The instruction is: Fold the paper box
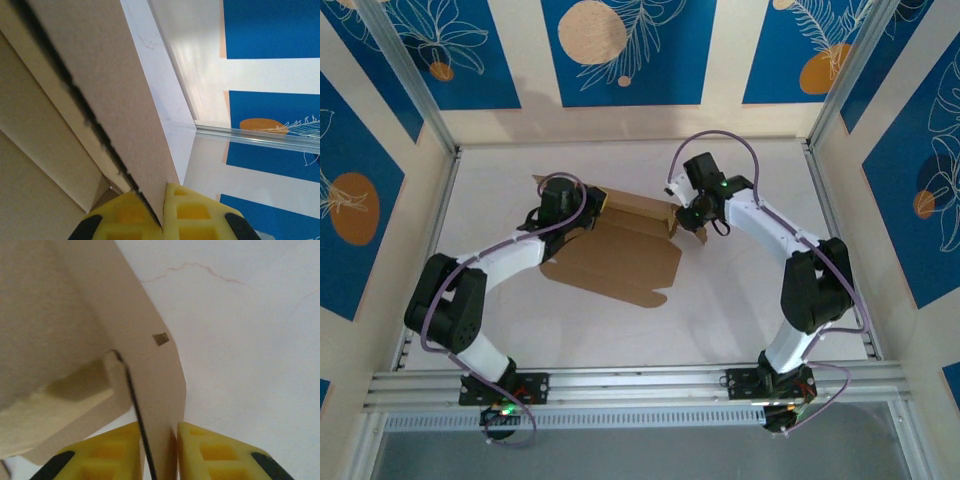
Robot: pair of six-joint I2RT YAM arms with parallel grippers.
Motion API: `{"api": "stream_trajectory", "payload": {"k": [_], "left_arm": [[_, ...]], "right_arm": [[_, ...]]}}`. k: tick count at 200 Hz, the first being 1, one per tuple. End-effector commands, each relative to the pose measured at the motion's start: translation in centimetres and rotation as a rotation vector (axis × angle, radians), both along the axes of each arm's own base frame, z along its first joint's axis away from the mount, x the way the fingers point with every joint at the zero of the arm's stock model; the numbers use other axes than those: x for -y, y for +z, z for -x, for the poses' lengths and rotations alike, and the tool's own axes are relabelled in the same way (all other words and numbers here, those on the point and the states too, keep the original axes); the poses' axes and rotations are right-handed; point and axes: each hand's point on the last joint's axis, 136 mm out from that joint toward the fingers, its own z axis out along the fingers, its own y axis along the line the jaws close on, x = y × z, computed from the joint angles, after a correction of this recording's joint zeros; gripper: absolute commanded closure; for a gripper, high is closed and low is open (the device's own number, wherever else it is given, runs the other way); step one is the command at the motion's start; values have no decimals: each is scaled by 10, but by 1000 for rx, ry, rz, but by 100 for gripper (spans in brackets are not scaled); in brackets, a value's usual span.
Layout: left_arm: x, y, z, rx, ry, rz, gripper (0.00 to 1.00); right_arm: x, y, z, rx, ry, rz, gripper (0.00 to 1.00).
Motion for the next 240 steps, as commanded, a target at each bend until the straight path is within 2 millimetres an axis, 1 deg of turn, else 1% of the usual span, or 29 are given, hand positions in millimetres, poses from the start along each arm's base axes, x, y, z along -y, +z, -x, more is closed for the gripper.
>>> {"api": "stream_trajectory", "payload": {"k": [1, 21, 40, 44, 57, 71, 83, 95, 106, 124, 135, 149, 165, 177, 189, 199, 210, 217, 229, 240], "left_arm": [[-1, -33, 8, -115, -14, -50, 100], [1, -33, 6, -117, -14, -43, 100], [2, -36, 5, -122, -14, -41, 100], [2, -36, 5, -121, -13, -40, 100], [2, -37, 4, -123, -12, -38, 100], [2, -36, 3, -124, -10, -34, 100], [2, -36, 2, -122, -11, -38, 100], [3, -36, 2, -123, -10, -42, 100], [2, -36, 1, -122, -8, -45, 100], [2, -37, 0, -121, -12, -54, 100], [2, -38, 1, -124, -14, -63, 100], [0, -39, 1, -124, -15, -69, 100], [0, -41, 1, -127, -18, -73, 100], [0, -41, 1, -125, -21, -71, 100], [-1, -43, 1, -129, -21, -72, 100], [-1, -43, 0, -129, -21, -72, 100], [-1, -43, 0, -129, -21, -71, 100], [0, -43, -1, -130, -22, -70, 100], [1, -42, -2, -130, -24, -65, 100], [2, -40, -3, -129, -25, -60, 100]], "right_arm": [[-15, -8, 25, -163, -66, -81, 77], [-19, -1, 26, -243, -199, -197, 77], [-25, 12, 23, -353, -333, -373, 75], [-24, 14, 21, -378, -382, -412, 75], [-33, 23, 21, -495, -439, -564, 74], [-41, 30, 21, -574, -463, -670, 69], [-44, 35, 21, -628, -468, -744, 63], [-44, 41, 20, -659, -467, -804, 55], [-40, 44, 18, -651, -453, -831, 49], [-30, 52, 17, -584, -418, -852, 42], [-22, 55, 16, -519, -404, -840, 40], [-4, 63, 11, -409, -418, -826, 41], [19, 70, 2, -308, -461, -836, 43], [43, 67, -6, -242, -532, -824, 51], [64, 54, -10, -188, -598, -749, 64], [74, 38, -7, -157, -620, -652, 73], [73, 21, 0, -146, -598, -549, 80], [67, 10, 6, -143, -558, -490, 87], [52, -7, 19, -162, -492, -420, 90], [38, -19, 30, -201, -454, -397, 93]]}}
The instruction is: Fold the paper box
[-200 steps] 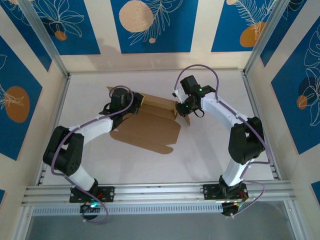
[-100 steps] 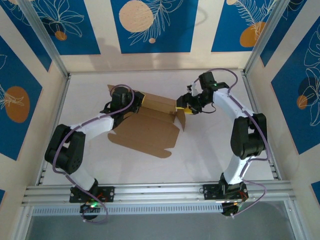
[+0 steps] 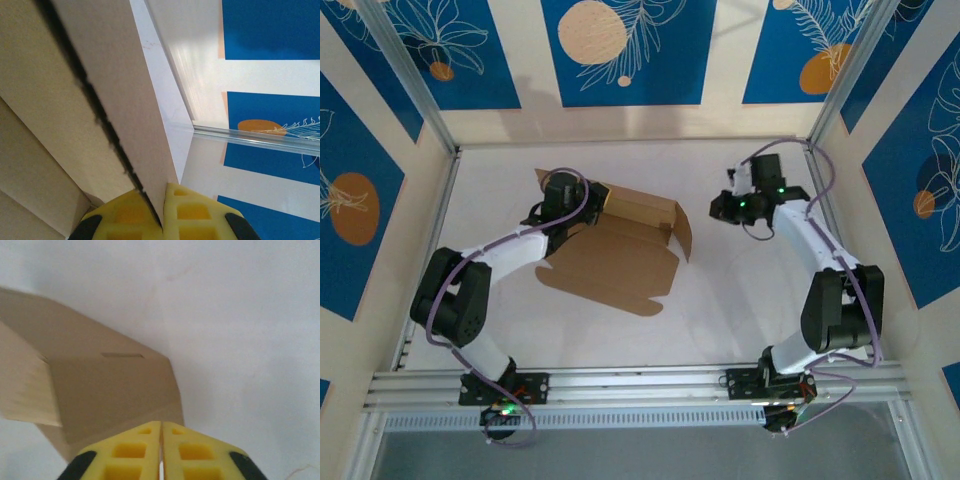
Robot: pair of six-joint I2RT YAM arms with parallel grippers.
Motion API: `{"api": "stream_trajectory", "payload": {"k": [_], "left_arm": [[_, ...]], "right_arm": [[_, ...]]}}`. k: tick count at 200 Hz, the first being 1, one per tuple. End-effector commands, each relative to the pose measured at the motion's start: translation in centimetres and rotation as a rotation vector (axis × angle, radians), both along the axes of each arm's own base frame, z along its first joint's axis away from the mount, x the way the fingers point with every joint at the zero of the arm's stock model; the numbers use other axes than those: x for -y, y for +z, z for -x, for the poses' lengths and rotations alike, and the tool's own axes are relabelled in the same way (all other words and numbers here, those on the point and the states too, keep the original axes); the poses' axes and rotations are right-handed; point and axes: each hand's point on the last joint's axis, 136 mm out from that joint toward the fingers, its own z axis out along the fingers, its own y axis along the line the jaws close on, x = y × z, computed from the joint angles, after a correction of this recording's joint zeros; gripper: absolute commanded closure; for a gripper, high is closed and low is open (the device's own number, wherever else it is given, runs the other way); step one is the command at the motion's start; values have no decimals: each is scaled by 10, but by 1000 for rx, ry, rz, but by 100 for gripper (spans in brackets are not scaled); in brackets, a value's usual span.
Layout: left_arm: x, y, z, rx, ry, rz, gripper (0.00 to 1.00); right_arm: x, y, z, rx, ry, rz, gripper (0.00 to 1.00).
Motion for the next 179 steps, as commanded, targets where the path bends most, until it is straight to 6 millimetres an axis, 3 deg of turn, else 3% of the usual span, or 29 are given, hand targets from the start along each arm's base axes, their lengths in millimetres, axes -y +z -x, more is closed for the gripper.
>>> {"api": "stream_trajectory", "payload": {"k": [1, 17, 37, 71, 104, 122, 148, 179], "left_arm": [[-3, -40, 7, -120, -22, -68, 100], [-3, -38, 6, -120, -20, -66, 100], [-1, -35, 6, -116, -26, -63, 100], [-1, -37, 6, -122, -24, -54, 100], [-1, -39, 9, -129, -27, -49, 100], [0, -38, 10, -128, -30, -47, 100], [0, -35, 14, -125, -38, -45, 100], [0, -35, 18, -121, -47, -48, 100]], "right_arm": [[-17, -38, 24, -44, 123, 151, 93], [-42, -45, 40, -67, 216, 113, 96], [-75, -38, 52, -34, 329, 47, 97], [-99, -29, 40, -26, 348, -25, 94], [-107, -33, 28, -49, 346, -41, 88], [-105, -38, 21, 15, 345, 22, 72], [-85, -45, 9, 167, 270, 147, 50], [-83, -42, 6, 301, 260, 160, 41]]}}
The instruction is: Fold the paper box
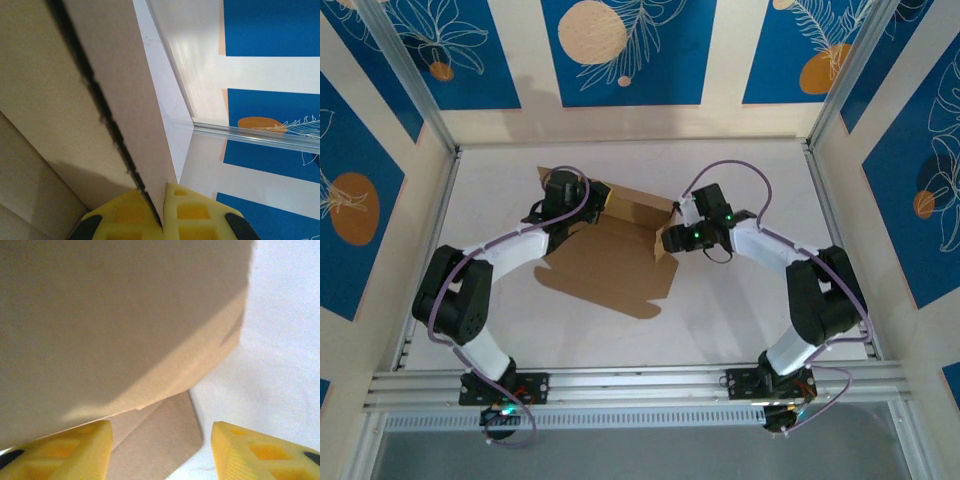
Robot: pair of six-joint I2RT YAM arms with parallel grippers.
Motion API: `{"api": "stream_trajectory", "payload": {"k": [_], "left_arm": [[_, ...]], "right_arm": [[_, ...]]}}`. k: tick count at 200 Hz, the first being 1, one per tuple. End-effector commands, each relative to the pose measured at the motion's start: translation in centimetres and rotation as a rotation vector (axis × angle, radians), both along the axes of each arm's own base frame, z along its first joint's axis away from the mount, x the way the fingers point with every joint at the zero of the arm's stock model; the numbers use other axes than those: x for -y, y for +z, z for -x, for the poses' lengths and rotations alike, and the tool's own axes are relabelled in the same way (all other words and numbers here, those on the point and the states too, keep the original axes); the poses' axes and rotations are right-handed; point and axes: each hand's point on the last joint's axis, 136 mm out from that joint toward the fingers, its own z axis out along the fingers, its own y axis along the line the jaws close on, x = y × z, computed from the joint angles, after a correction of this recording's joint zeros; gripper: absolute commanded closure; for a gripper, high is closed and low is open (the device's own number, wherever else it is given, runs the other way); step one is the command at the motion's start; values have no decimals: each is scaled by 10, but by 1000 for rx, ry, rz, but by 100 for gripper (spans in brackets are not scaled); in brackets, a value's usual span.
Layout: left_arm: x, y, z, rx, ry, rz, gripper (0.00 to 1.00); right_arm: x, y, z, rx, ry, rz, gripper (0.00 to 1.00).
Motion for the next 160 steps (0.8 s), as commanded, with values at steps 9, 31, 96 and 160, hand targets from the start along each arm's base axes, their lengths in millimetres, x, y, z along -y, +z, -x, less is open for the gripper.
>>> {"api": "stream_trajectory", "payload": {"k": [9, 31, 96, 160], "left_arm": [[-3, -34, 21, -110, -33, -53, 100], [-1, -35, 24, -108, -43, -49, 100], [-2, -36, 28, -105, -45, -48, 100], [-4, -34, 31, -96, -45, -53, 100]], "right_arm": [[-4, 22, -25, 236, -4, 8, 40], [-14, 25, -28, 335, 39, 36, 36], [-33, 34, -36, 551, 90, 25, 24], [-30, 33, -50, 617, 0, 105, 34]]}}
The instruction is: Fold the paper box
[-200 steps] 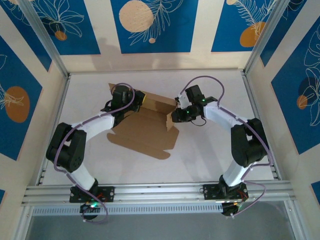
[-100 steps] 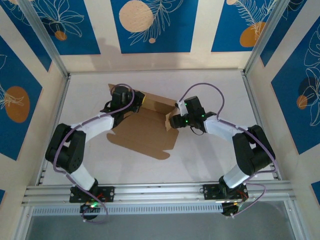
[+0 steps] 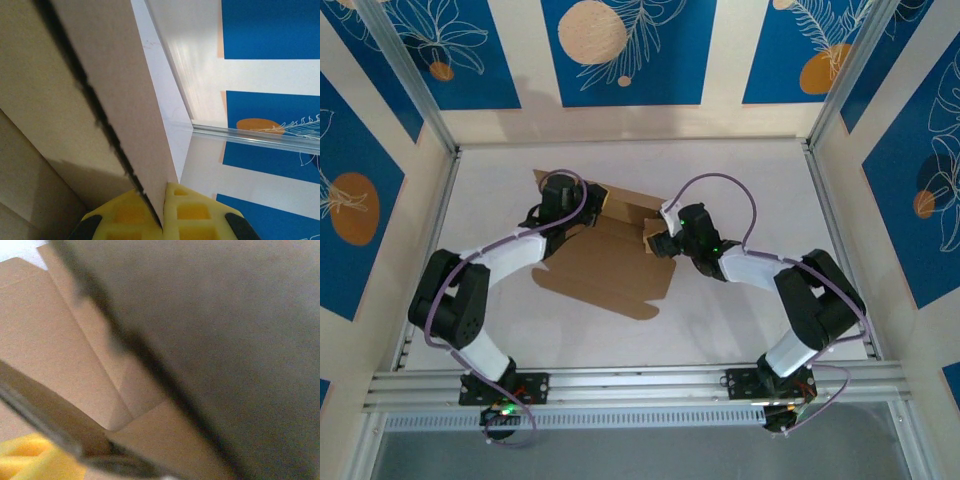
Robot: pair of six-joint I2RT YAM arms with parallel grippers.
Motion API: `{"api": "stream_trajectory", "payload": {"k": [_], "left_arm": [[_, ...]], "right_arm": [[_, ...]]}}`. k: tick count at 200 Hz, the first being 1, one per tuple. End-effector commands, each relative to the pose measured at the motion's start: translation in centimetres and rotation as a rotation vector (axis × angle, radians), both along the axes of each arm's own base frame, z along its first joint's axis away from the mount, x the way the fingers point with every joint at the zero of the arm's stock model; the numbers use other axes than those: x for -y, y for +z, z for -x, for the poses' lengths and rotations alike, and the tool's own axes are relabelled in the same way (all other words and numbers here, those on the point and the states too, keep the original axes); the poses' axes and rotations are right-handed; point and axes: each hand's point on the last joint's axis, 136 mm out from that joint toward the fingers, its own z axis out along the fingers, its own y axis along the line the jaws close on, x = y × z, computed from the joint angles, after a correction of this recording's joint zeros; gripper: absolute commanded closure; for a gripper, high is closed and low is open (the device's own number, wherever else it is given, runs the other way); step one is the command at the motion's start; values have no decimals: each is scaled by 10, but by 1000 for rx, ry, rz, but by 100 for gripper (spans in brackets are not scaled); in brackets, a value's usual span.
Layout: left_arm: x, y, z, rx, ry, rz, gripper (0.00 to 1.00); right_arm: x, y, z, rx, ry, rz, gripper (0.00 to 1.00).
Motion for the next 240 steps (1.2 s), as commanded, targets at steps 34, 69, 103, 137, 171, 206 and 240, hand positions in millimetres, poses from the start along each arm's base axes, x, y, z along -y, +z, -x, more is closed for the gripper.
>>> {"api": "stream_trajectory", "payload": {"k": [34, 69, 103, 137, 171, 206, 240], "left_arm": [[1, -33, 24, -107, -52, -64, 100], [1, -30, 24, -101, -49, -53, 100], [1, -26, 23, -94, -41, -46, 100], [0, -20, 24, -83, -30, -43, 100], [3, -13, 28, -73, -26, -31, 100], [9, -5, 37, -74, -22, -15, 100], [20, 4, 49, -70, -28, -6, 100]], "right_arm": [[9, 18, -14, 115, -87, -25, 46], [17, 11, -14, 104, -124, -17, 55], [28, 8, -19, 101, -206, 3, 68], [44, 5, -24, 103, -315, 29, 88], [47, 3, -27, 102, -343, 54, 93], [49, 4, -33, 125, -354, 120, 94], [55, 6, -43, 129, -439, 167, 93]]}}
